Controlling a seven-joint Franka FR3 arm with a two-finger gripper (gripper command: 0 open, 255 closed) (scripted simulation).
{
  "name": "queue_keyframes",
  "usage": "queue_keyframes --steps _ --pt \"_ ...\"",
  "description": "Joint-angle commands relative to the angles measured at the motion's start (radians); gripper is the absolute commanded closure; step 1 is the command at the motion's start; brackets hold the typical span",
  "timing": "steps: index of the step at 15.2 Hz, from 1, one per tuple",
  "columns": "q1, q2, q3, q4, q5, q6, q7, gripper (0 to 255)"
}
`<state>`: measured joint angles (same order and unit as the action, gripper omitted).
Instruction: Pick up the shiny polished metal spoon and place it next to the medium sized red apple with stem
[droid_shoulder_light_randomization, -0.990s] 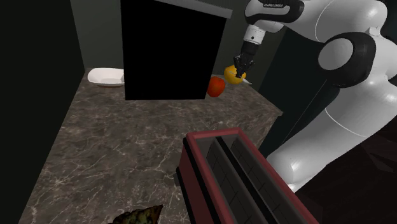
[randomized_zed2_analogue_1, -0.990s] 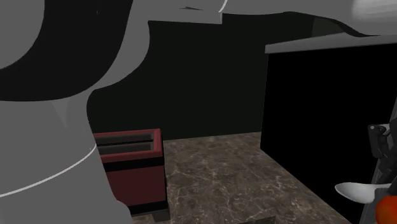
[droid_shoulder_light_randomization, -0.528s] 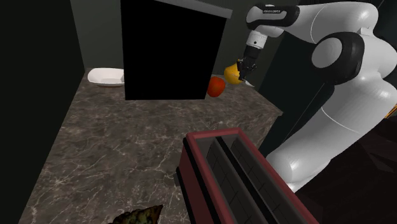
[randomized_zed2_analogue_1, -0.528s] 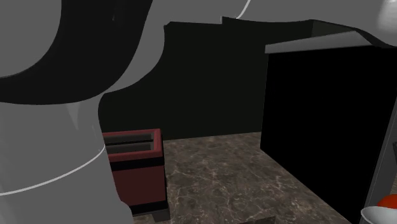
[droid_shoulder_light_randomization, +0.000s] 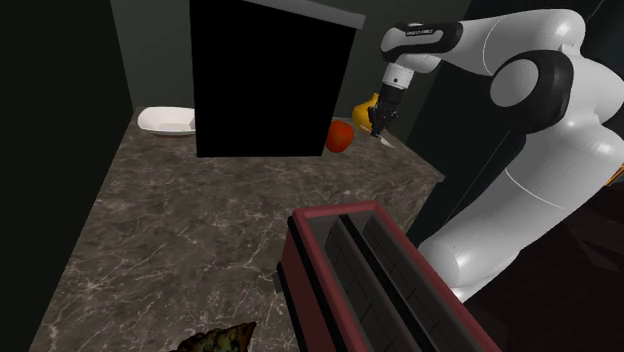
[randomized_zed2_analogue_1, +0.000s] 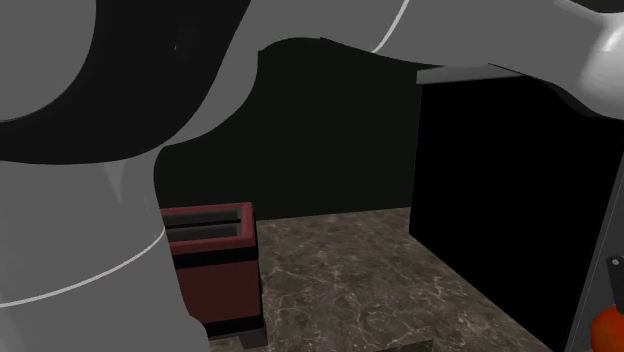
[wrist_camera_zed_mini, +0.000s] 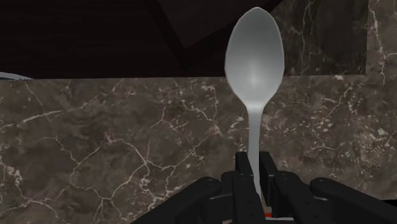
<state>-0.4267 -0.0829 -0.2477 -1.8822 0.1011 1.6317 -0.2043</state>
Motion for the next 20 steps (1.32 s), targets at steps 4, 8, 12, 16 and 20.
queue_keyframes --steps 4,8,12,16,20 --pt "-0.001 0.003 -0.001 -0.066 0.001 0.068 -0.009 255" --pt "-0.001 0.010 -0.001 -0.111 0.003 0.121 -0.016 255" --pt "-0.001 0.021 -0.002 -0.153 0.007 0.173 -0.024 255" --pt "-0.001 0.036 -0.003 -0.191 0.012 0.225 -0.032 255" --pt "-0.001 0.054 -0.003 -0.226 0.019 0.276 -0.041 255"
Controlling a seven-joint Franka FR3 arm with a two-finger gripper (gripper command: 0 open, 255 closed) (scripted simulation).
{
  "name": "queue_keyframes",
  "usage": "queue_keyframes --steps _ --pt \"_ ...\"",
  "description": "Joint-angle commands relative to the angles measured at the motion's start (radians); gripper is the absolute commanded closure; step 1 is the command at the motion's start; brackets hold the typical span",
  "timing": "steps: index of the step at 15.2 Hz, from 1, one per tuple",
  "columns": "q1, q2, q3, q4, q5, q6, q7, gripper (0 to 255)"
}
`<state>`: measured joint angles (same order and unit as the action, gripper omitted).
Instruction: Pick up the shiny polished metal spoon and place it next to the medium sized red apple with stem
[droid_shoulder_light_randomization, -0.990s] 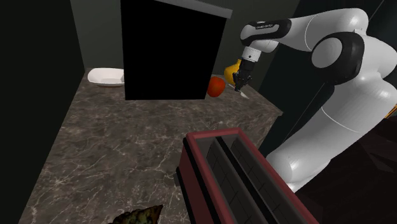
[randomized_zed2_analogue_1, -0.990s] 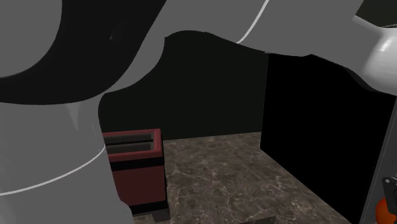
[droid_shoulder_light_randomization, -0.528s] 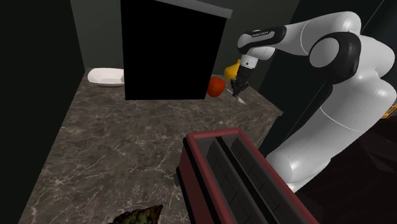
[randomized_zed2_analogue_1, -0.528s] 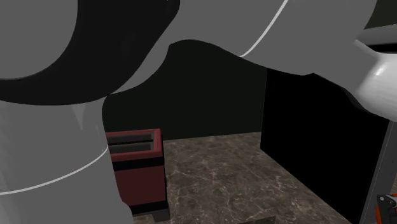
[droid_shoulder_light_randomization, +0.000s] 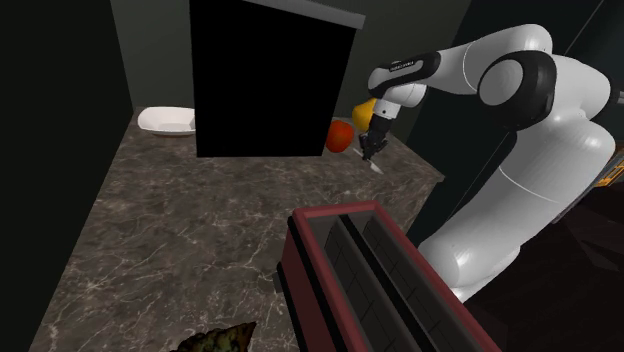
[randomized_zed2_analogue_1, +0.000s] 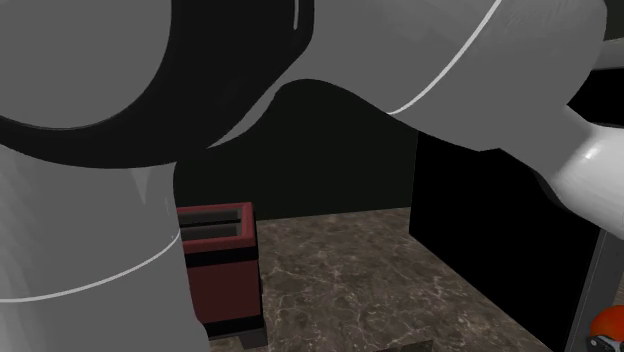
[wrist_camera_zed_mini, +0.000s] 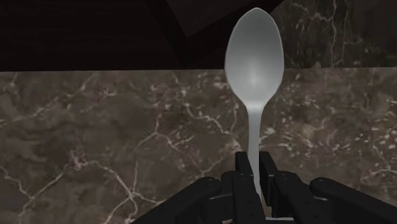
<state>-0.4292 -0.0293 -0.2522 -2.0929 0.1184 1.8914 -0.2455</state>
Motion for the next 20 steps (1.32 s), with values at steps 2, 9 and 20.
queue_keyframes --steps 2,9,20 --pt "0.001 0.011 0.001 -0.032 0.005 0.042 -0.005 255" --pt "0.001 0.024 0.001 -0.050 0.010 0.073 -0.011 255" --pt "-0.002 0.012 -0.002 0.004 0.002 0.006 -0.006 0"
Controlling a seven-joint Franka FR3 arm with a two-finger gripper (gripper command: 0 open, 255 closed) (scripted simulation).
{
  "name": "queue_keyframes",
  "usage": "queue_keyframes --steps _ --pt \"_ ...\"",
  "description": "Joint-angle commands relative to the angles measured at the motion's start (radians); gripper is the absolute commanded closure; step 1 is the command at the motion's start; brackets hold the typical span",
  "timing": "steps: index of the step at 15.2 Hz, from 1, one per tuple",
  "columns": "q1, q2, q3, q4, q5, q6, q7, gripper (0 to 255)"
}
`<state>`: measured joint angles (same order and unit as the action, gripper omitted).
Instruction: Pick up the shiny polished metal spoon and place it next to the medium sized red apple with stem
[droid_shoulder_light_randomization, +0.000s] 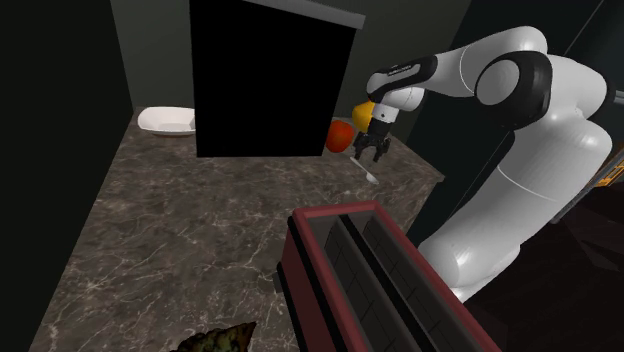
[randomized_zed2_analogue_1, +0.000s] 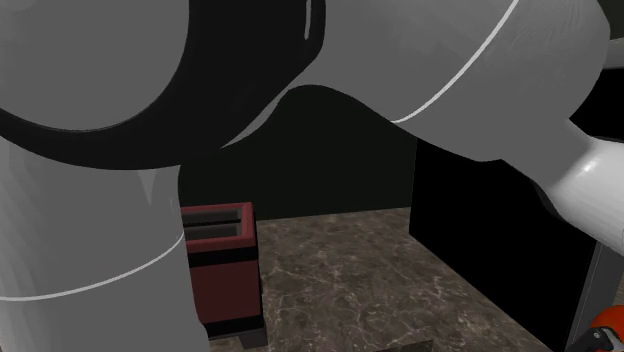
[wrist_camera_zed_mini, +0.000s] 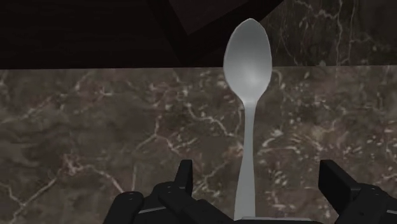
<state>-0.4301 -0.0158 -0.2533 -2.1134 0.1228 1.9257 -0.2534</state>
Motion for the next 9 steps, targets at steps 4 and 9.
queue_keyframes --steps 4,9 --pt "-0.004 -0.009 -0.004 0.078 -0.007 -0.087 0.004 0" --pt "-0.004 -0.008 -0.004 0.078 -0.007 -0.087 0.004 0"
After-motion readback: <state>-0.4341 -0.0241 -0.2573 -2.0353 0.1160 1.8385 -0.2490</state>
